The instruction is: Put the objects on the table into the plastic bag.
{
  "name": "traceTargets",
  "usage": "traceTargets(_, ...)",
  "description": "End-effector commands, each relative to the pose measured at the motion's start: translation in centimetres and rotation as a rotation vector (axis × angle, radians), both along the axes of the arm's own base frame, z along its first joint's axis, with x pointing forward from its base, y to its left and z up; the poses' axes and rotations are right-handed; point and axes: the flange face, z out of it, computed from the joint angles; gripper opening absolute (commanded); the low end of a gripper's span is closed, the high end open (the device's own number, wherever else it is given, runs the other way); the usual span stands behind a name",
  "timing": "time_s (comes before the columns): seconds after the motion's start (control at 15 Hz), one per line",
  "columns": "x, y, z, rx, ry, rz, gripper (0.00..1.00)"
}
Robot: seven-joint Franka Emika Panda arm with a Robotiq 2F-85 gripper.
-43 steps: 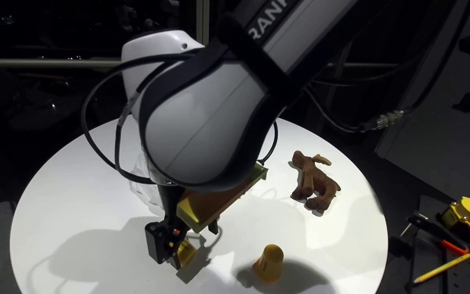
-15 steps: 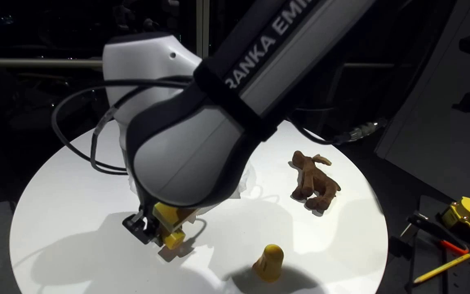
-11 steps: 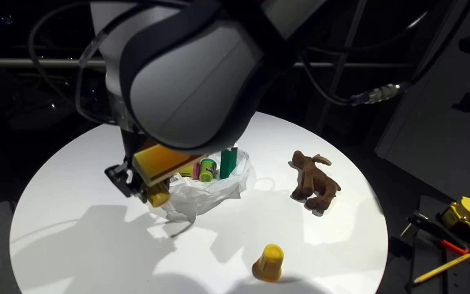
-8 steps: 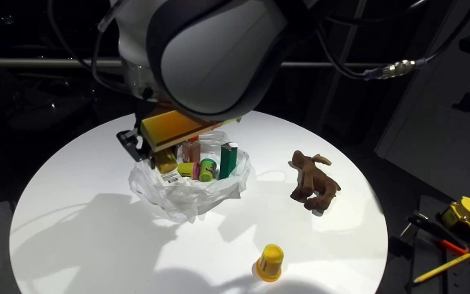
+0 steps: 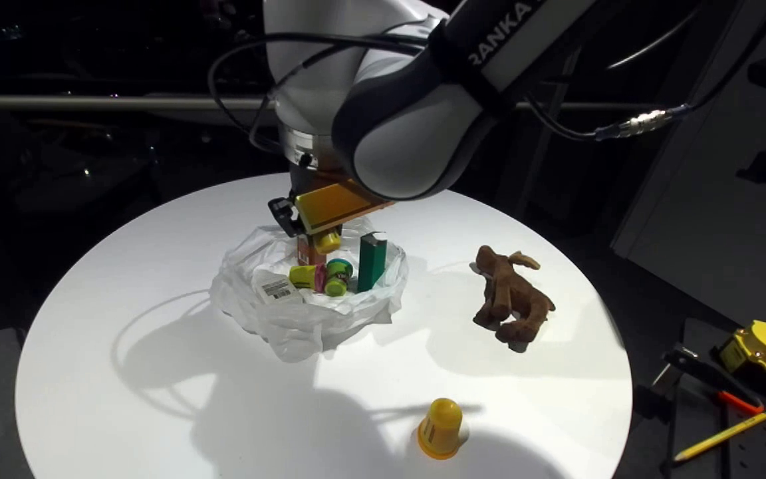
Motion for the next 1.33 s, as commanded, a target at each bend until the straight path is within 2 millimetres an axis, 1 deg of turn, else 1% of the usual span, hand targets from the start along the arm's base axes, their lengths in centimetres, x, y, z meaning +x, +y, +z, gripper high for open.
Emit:
traceTargets(0.0,0.8,-1.7,-2.3,0.04,-0.004,-0.029,0.22)
traceTargets(0.13,1.0,-2.3,-3.7,0.06,0.006,-0.035,0.22)
traceTargets(0.2,1.2,-2.2,-4.3,0.069,0.004,-0.036,0.22)
traceTargets(0.53,2.3,-1.0,-6.6,0.113,-0.007,-0.031,0.22)
traceTargets(0.73,3.4,-0.5,-7.9,0.111,-0.028,-0.042,0.22)
traceTargets(0.93,4.7,-0.7,-8.6,0.101,-0.079,-0.045,0.22)
traceTargets(1.27,7.0,-1.6,-9.0,0.067,-0.15,-0.049,0.22)
